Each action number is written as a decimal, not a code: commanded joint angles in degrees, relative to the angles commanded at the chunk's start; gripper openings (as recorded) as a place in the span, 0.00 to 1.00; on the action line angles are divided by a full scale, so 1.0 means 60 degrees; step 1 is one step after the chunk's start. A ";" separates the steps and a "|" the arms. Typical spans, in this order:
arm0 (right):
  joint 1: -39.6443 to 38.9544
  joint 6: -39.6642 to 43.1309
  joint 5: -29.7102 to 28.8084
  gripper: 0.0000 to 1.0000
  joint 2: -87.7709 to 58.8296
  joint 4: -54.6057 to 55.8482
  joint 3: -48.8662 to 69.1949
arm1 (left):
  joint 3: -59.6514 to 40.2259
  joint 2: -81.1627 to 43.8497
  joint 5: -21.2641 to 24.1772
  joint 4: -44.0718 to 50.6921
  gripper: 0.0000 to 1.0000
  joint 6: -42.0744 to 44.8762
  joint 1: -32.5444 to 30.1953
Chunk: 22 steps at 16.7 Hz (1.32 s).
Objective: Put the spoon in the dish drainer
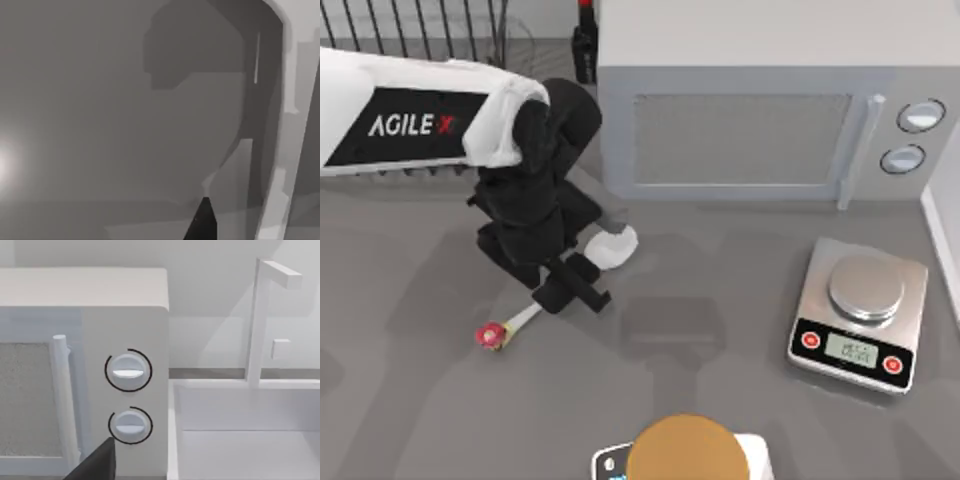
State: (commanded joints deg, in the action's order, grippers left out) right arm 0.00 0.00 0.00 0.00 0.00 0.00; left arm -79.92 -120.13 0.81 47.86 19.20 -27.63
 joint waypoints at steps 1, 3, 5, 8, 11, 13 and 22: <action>0.0000 0.0000 0.0000 1.00 0.0000 0.0000 0.0000 | -0.0216 -0.0002 0.0000 0.0215 0.00 0.0010 -0.0017; 0.0000 0.0000 0.0000 1.00 0.0000 0.0000 0.0000 | -0.0960 0.0016 0.0001 0.0959 0.00 0.0015 -0.0041; 0.0000 0.0000 0.0000 1.00 0.0000 0.0000 0.0000 | -0.2015 0.0071 0.0000 0.2091 0.00 0.0003 -0.0051; 0.0000 0.0000 0.0000 1.00 0.0000 0.0000 0.0000 | -0.3796 0.0215 -0.0002 0.4234 0.00 -0.0025 -0.0058; 0.0000 0.0000 0.0000 1.00 0.0000 0.0000 0.0000 | -0.5420 0.0418 -0.0005 0.6108 0.00 -0.0053 -0.0060; 0.0000 0.0000 0.0000 1.00 0.0000 0.0000 0.0000 | -0.6188 0.0577 -0.0007 0.6882 0.00 -0.0072 -0.0052; 0.0000 0.0000 0.0000 1.00 0.0000 0.0000 0.0000 | -0.6351 0.0978 0.0042 0.6931 0.00 -0.0124 0.0121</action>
State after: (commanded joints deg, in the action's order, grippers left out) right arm 0.00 0.00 0.00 0.00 0.00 0.00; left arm -118.03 -114.27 1.06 89.44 18.45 -26.90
